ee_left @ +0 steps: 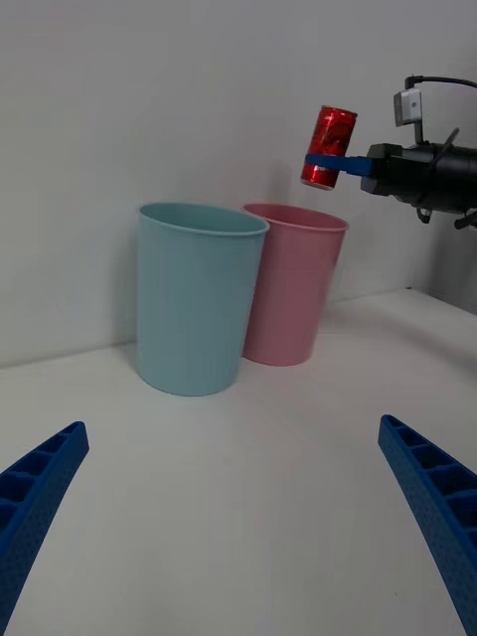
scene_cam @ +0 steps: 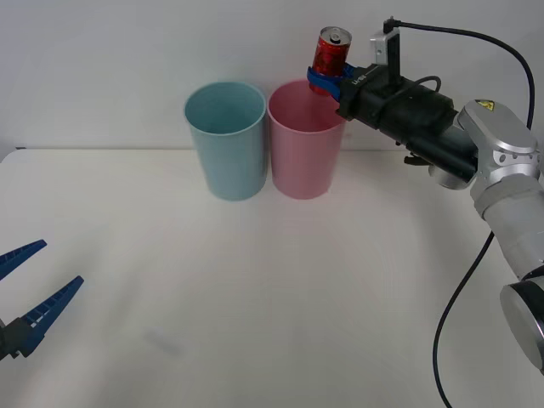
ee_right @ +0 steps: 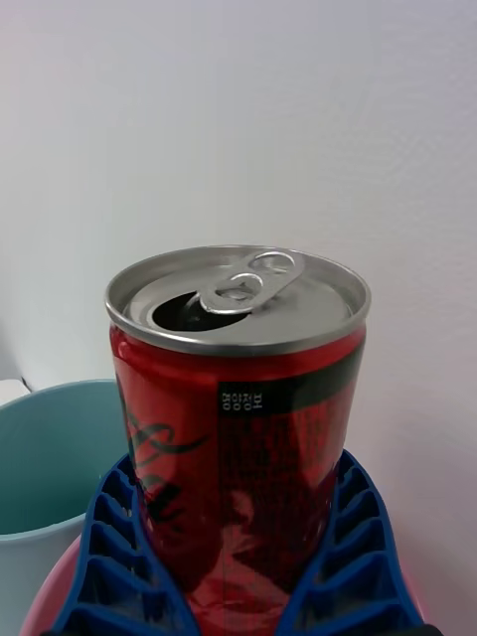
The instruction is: Grasp the object on the table and drop it into the matching bin: aluminum can to the light blue bin, PET bottle to the pink bin.
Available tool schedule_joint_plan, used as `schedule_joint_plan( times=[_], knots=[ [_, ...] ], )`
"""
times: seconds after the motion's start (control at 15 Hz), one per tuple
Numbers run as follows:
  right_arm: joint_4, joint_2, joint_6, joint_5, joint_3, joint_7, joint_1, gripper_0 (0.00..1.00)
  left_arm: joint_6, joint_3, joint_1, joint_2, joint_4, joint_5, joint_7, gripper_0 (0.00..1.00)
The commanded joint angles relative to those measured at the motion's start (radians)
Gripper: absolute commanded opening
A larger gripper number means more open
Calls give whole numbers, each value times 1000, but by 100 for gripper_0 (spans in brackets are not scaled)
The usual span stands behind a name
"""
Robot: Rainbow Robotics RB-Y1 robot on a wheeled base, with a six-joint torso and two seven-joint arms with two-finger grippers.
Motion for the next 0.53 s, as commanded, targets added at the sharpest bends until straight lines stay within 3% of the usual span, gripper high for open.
schedule_joint_plan(
  times=[0.07, 0.53],
  knots=[
    [0, 0, 2, 1, 0, 0, 0, 0, 0, 0, 0, 0, 0, 0, 0, 100],
    [0, 8, 20, 0, 41, -11, -28, 0, 0, 0, 0, 0, 0, 0, 0, 100]
  ],
)
